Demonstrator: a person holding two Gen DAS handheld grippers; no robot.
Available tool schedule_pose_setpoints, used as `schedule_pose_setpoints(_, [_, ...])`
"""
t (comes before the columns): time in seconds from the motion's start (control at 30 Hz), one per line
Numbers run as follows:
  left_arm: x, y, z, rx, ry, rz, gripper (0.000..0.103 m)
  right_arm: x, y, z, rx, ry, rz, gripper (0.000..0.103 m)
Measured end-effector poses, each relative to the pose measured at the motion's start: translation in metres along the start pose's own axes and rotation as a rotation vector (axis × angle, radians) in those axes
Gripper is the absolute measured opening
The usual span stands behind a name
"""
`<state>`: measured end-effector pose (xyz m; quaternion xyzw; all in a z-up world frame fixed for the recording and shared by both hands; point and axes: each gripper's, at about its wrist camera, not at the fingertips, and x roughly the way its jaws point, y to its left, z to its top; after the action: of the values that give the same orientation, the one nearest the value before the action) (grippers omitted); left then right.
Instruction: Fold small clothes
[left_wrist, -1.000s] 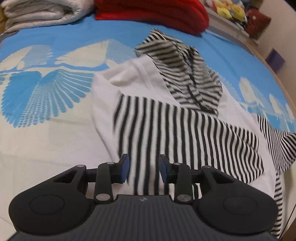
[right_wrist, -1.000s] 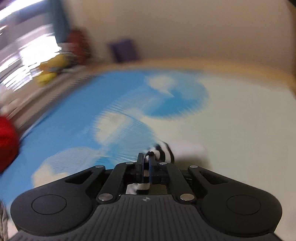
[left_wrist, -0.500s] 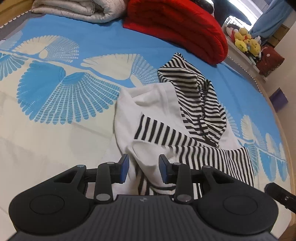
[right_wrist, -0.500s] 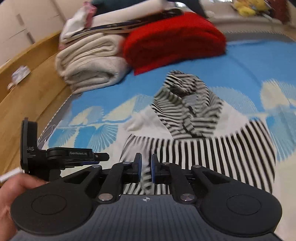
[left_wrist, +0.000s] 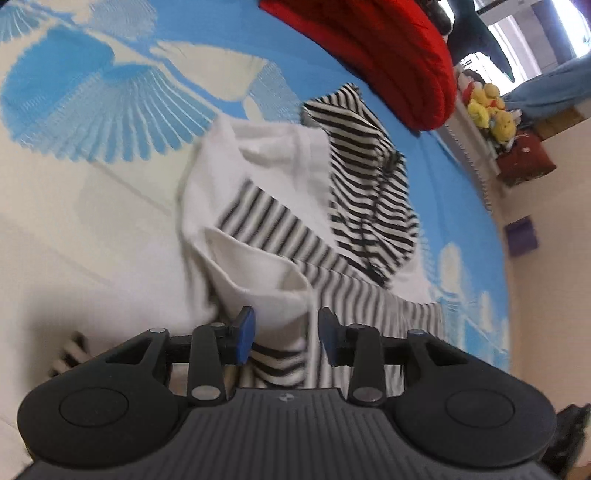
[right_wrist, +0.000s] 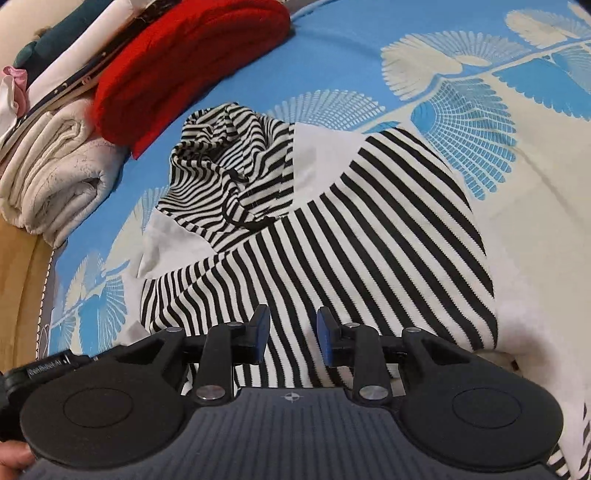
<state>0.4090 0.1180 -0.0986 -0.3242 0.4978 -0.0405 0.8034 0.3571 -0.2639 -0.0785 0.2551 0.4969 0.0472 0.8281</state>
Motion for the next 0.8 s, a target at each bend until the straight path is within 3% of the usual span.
schedule_pose_setpoints(0.03, [0.005, -0.004, -0.002, 0.006, 0.012, 0.005, 0.060, 0.000, 0.000, -0.001, -0.009, 0.011, -0.008, 0.030])
schedule_pose_setpoints(0.07, [0.009, -0.008, -0.005, 0.017, 0.017, 0.020, 0.062, 0.001, -0.001, -0.001, -0.015, 0.019, -0.011, 0.030])
schedule_pose_setpoints(0.17, [0.017, -0.013, -0.008, 0.030, -0.012, 0.137, 0.061, 0.005, -0.003, 0.001, -0.025, 0.043, -0.005, 0.030])
schedule_pose_setpoints(0.23, [0.016, -0.005, -0.006, -0.033, -0.050, 0.205, 0.059, 0.007, -0.003, 0.002, -0.043, 0.053, -0.020, 0.030])
schedule_pose_setpoints(0.3, [0.010, 0.005, -0.004, -0.107, -0.086, 0.243, 0.047, 0.010, -0.005, 0.001, -0.057, 0.065, -0.049, 0.032])
schedule_pose_setpoints(0.37, [0.005, 0.013, -0.007, -0.168, -0.104, 0.263, 0.026, 0.012, -0.009, 0.001, -0.046, 0.079, -0.065, 0.033])
schedule_pose_setpoints(0.57, [-0.003, 0.019, -0.005, -0.185, -0.135, 0.252, 0.010, 0.015, -0.018, 0.003, 0.013, 0.097, -0.071, 0.033])
schedule_pose_setpoints(0.63, [-0.016, 0.007, -0.002, -0.115, -0.205, 0.205, 0.008, 0.013, -0.018, 0.004, 0.019, 0.083, -0.077, 0.033])
schedule_pose_setpoints(0.73, [-0.045, -0.025, -0.002, 0.074, -0.351, 0.098, 0.008, 0.005, -0.018, 0.008, 0.040, 0.022, -0.082, 0.033])
schedule_pose_setpoints(0.8, [-0.056, -0.028, -0.005, 0.094, -0.380, 0.062, 0.008, 0.000, -0.018, 0.011, 0.049, -0.012, -0.086, 0.033])
